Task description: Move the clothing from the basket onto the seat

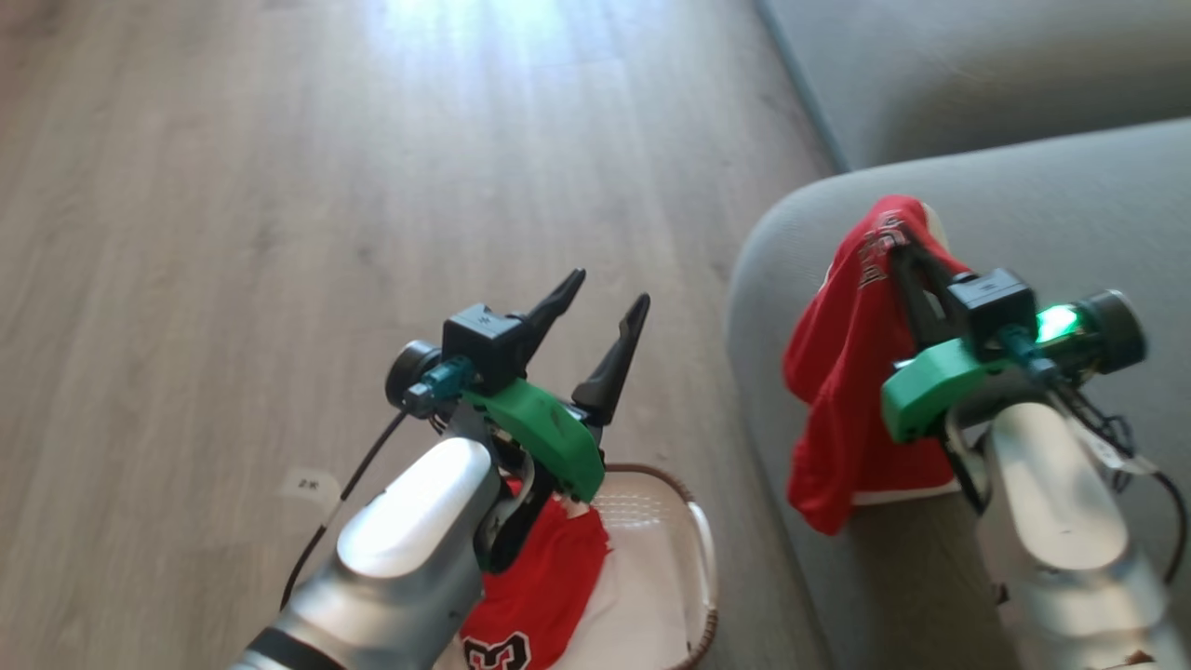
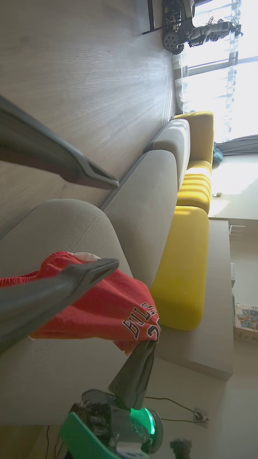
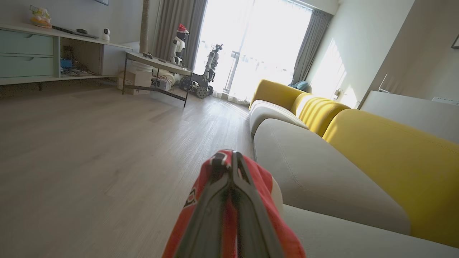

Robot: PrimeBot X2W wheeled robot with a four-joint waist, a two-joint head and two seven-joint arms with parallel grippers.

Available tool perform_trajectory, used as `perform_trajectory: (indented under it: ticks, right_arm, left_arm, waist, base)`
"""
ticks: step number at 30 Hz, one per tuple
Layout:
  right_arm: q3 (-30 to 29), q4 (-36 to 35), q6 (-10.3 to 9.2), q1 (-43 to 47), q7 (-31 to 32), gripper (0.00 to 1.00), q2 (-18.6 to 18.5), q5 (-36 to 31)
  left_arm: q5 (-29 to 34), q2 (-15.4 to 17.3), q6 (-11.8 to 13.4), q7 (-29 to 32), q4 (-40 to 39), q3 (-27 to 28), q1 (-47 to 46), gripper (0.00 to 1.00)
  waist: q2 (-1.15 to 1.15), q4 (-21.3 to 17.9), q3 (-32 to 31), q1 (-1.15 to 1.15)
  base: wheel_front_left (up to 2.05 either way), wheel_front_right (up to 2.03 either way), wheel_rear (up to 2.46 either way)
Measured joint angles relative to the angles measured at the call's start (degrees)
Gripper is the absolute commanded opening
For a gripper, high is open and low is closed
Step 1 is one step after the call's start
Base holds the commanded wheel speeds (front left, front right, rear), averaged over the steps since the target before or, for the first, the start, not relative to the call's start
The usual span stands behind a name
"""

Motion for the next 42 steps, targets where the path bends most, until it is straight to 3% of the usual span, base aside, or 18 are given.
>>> perform_trajectory:
  ticks: [14,23,32,42]
  right_arm:
    - [-2.5,-0.5,0.00,-3.4,0.2,0.00,-2.7,-0.8]
    - [2.9,-0.5,0.00,-5.9,2.4,0.00,-3.0,1.2]
    - [7.3,2.6,0.00,-17.7,7.2,0.00,-7.0,8.1]
    - [9.1,8.3,0.01,-38.7,12.2,0.00,-16.1,11.3]
  left_arm:
    - [-0.6,-0.4,-0.4,-1.5,1.1,-2.1,1.2,1.00]
    - [-1.0,-0.5,-0.4,-2.0,2.1,-2.9,1.0,1.00]
    - [-1.0,-0.4,-0.2,-2.5,2.2,-4.1,0.7,1.00]
    - [0.7,-0.4,0.8,-3.0,-0.7,-5.8,-2.1,1.00]
  waist:
    - [0.00,-12.1,1.7,0.00]
    - [0.00,-17.6,4.8,0.00]
    - [0.00,-15.1,7.2,0.00]
    - [0.00,-8.3,12.1,0.00]
  base:
    - [0.00,0.00,0.00]
    - [0.00,0.00,0.00]
    - [0.00,0.00,0.00]
    - [0.00,0.00,0.00]
